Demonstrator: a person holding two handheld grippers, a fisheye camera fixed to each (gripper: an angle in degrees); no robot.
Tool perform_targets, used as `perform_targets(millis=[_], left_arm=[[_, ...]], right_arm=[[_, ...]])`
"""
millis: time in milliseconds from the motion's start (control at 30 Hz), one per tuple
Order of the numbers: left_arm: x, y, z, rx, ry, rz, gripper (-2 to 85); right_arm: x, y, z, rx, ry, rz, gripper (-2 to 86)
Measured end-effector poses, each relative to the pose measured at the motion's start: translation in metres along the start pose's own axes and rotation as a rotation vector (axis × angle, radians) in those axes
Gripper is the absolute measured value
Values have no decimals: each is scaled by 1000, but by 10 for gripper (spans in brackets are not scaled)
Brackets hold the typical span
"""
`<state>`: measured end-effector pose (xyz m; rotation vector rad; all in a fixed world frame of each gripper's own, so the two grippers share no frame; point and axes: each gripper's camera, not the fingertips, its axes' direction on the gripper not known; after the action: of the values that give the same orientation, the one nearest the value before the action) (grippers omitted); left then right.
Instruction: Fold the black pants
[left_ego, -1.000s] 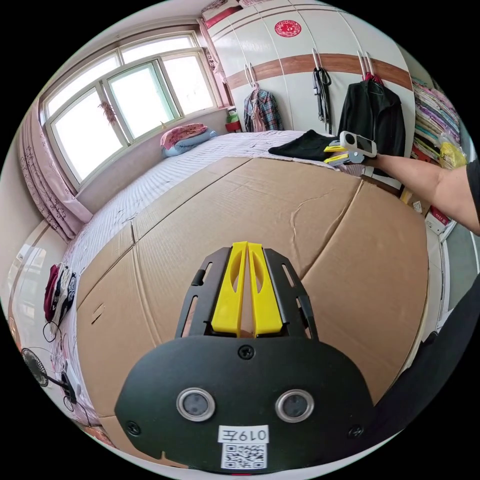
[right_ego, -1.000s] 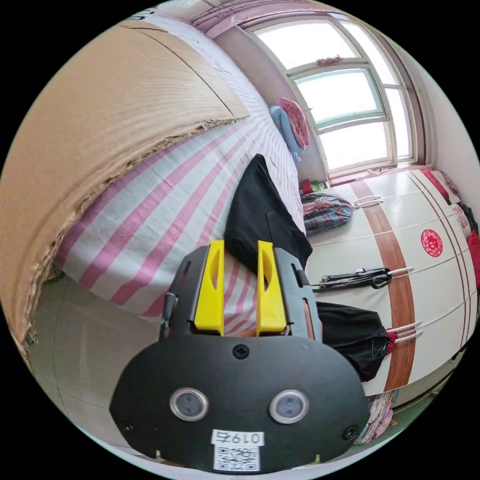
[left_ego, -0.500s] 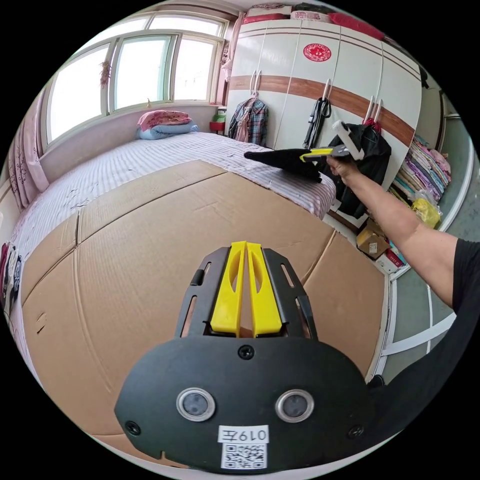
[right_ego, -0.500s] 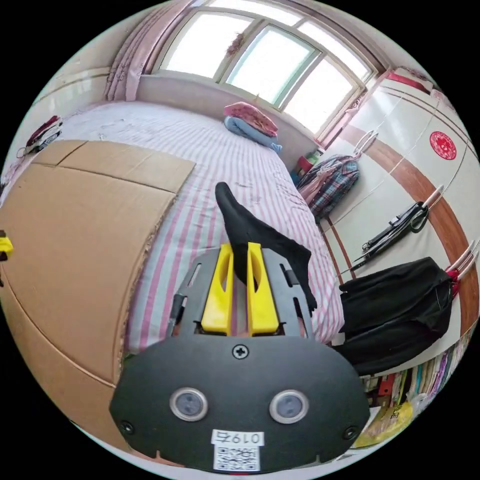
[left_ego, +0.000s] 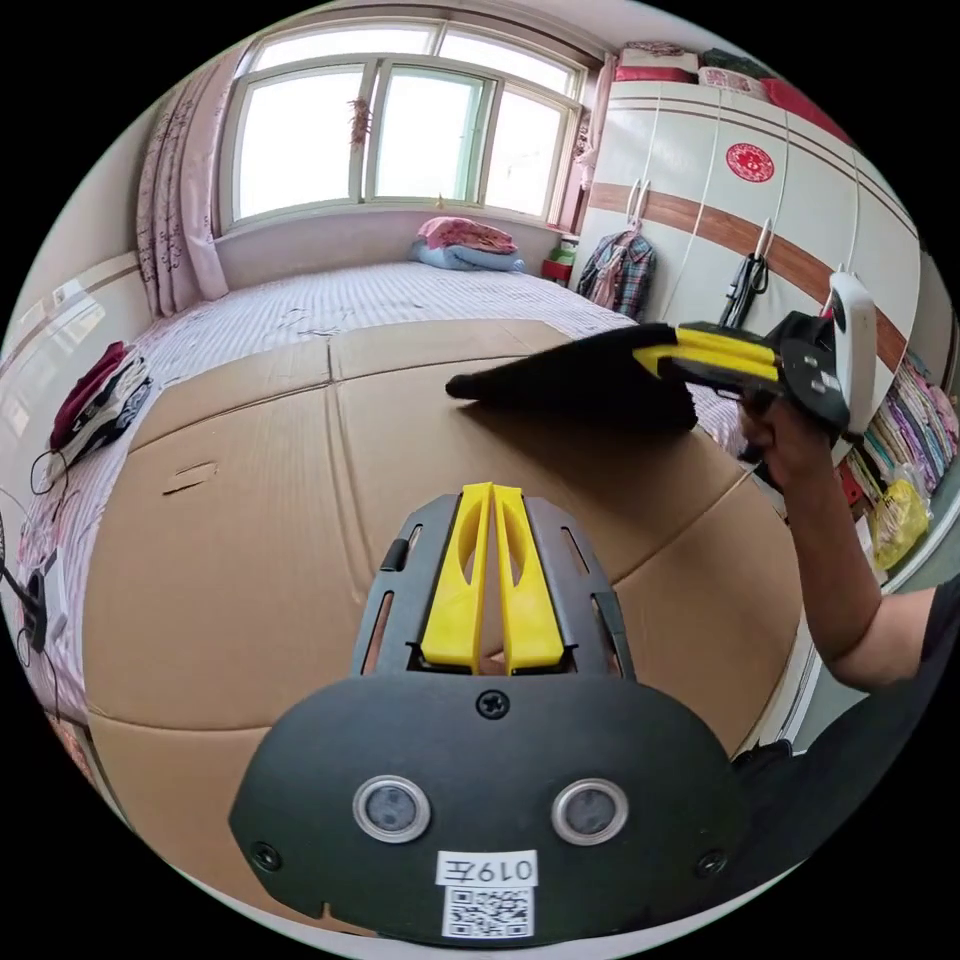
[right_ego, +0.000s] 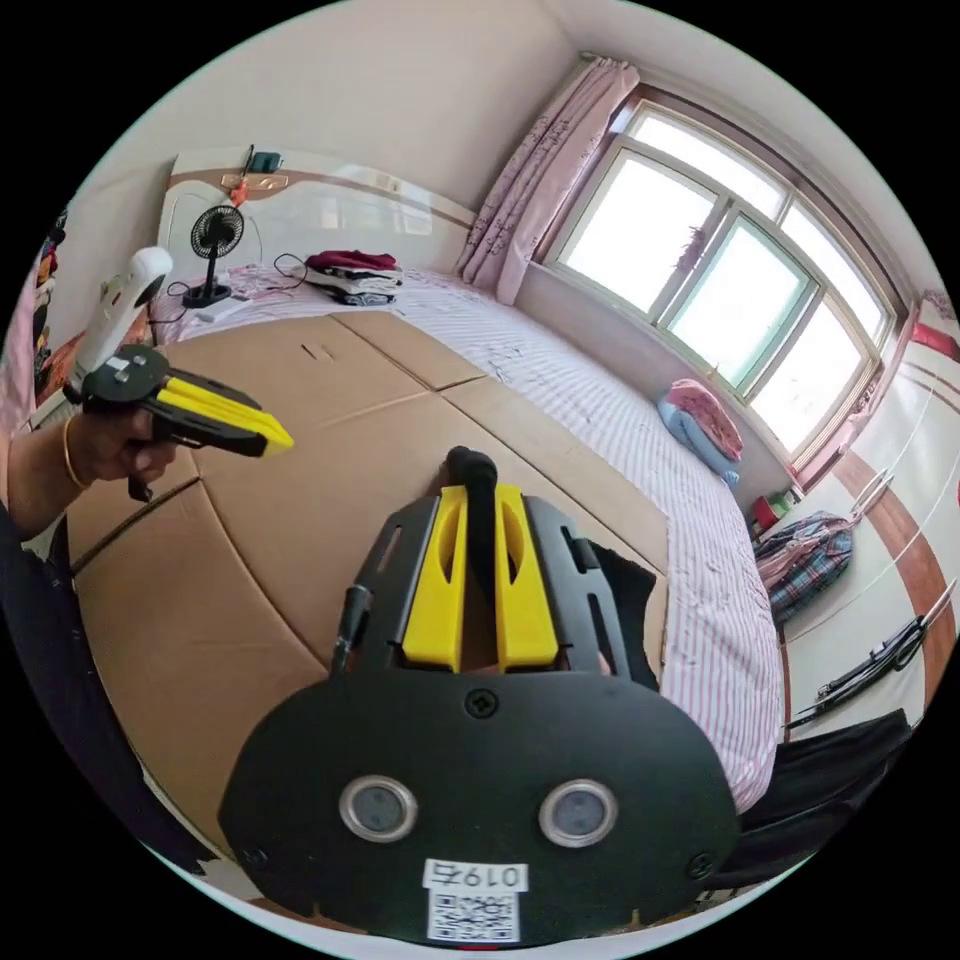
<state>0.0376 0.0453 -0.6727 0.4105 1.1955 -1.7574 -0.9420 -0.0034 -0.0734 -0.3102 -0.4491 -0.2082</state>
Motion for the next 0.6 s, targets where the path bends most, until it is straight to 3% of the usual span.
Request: perform_targets(millis=[67,200,267,367,433,600], left_arm=[[-11,9,-4,-6,-7,-32,10],[-15,23,-15,16,-36,-37,10],[-13,26,-21,41,-62,-39,11],[-4,25,-26,58,-46,-21,13],[16,18,-24,53,-35,51,16],[90,-6,-4,70,-69,300,30]], right_arm=[[-50,-1,11,-13,-88,-33,49],[-128,-9,21,-46,39,29,57],[-142,-8,10,-14,-44,52,47],[-138,10,-22,134,-141,150,19],[-130,24,-28,129,-65,213,16],[-88,73,-13,-95,70,499,-1]])
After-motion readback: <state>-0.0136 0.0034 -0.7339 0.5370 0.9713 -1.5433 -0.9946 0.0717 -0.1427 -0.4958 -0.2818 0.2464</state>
